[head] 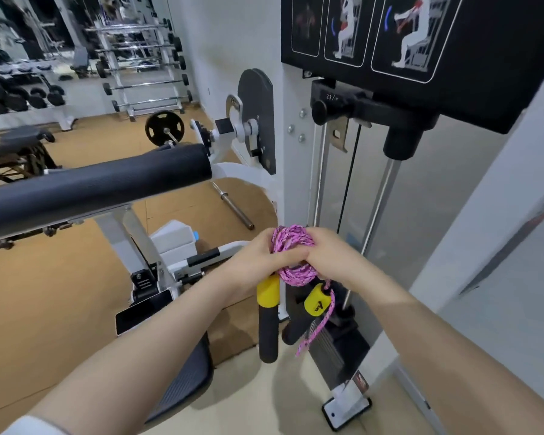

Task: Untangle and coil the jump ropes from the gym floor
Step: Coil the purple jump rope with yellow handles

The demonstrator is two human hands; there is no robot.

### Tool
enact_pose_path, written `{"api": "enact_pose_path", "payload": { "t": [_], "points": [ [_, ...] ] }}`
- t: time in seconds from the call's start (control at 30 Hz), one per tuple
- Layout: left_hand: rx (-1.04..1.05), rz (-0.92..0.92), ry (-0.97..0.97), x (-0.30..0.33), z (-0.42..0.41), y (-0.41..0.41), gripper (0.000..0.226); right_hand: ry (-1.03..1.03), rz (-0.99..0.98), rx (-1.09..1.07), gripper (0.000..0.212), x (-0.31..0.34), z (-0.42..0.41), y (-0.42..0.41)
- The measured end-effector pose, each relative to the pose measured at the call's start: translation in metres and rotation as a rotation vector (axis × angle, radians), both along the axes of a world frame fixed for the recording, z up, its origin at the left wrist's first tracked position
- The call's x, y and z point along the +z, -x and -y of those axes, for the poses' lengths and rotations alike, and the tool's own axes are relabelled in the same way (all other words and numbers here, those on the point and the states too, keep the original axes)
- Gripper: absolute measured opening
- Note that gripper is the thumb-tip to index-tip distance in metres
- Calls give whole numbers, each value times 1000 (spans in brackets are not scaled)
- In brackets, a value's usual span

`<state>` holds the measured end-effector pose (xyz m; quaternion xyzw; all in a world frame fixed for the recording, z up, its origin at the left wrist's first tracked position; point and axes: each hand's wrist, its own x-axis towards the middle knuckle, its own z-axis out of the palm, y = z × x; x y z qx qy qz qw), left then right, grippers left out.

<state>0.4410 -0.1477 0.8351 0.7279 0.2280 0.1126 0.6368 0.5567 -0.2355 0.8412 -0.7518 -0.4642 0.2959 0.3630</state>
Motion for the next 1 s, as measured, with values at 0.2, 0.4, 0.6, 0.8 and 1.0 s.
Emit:
{"api": "enact_pose_path", "payload": {
  "t": [0.2,0.4,0.6,0.8,1.0],
  "points": [
    [-12,-54,-87,1,-24,10,38,5,-334,220,12,-17,25,-20],
    [21,-106,-133,-8,-39,12,35,104,-259,141,26,-61,47,-33],
    [20,-213,-218,-26,-46,10,39,255,60,141,37,-84,36,-17],
    [-140,-416,-631,-33,-60,10,38,-121,-733,-184,29,-33,26,-24],
    [-375,-473,-641,-37,-54,3,34,-304,-762,-286,21,5,8,-17]
  ]
}}
